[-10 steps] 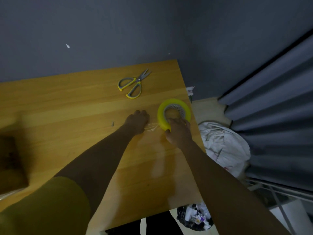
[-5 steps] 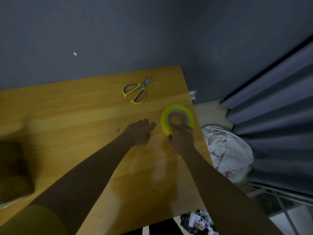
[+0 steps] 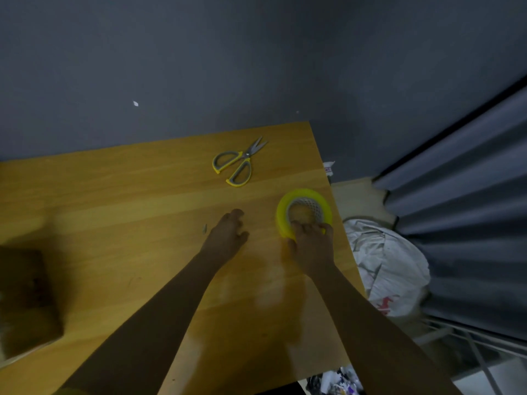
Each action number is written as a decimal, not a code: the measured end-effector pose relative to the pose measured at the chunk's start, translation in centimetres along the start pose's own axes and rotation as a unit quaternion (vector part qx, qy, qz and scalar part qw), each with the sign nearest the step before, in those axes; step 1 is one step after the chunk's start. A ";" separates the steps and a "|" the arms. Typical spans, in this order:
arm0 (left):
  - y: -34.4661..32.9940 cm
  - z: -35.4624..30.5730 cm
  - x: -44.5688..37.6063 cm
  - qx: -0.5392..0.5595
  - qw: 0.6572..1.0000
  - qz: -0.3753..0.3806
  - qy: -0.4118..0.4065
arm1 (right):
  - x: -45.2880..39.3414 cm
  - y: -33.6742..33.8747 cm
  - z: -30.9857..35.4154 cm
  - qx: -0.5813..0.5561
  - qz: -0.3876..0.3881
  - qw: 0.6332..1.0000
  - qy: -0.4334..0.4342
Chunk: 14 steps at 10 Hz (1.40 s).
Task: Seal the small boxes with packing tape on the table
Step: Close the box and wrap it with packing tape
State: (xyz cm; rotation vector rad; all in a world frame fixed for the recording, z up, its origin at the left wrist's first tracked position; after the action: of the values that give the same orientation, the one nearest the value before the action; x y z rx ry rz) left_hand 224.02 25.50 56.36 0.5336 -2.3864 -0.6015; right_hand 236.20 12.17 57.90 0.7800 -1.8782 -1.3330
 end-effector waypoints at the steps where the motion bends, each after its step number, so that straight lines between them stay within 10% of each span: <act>1: 0.7 0.5 -0.2 -0.021 1.000 -0.017 0.002 | 0.1 0.1 0.2 0.020 -0.011 1.000 -0.006; 8: 6.3 2.0 2.1 -0.141 0.981 -0.092 -0.101 | -4.1 1.5 2.2 -0.053 0.239 0.961 -0.130; 10: 6.3 3.0 1.8 -0.128 0.985 -0.070 -0.090 | -11.7 8.7 8.0 -0.219 0.083 0.970 -0.060; 14: 6.9 3.0 0.7 -0.149 0.984 -0.038 -0.092 | -17.9 5.0 11.4 -0.243 0.175 0.948 -0.110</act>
State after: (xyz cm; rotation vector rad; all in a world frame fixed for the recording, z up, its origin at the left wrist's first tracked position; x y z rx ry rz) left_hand 220.00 31.63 58.22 0.4538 -2.3927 -1.0609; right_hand 236.87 33.95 56.58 0.0445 -1.6400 -1.5982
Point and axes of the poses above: each hand's wrist, its own x-axis away from the middle knuckle, its own y-axis out of the back of the hand, z = x × y, the point moved 9 cm from there along -x, towards the middle knuckle, and after that the axes turned 13 degrees about x, right-handed, at the moved point
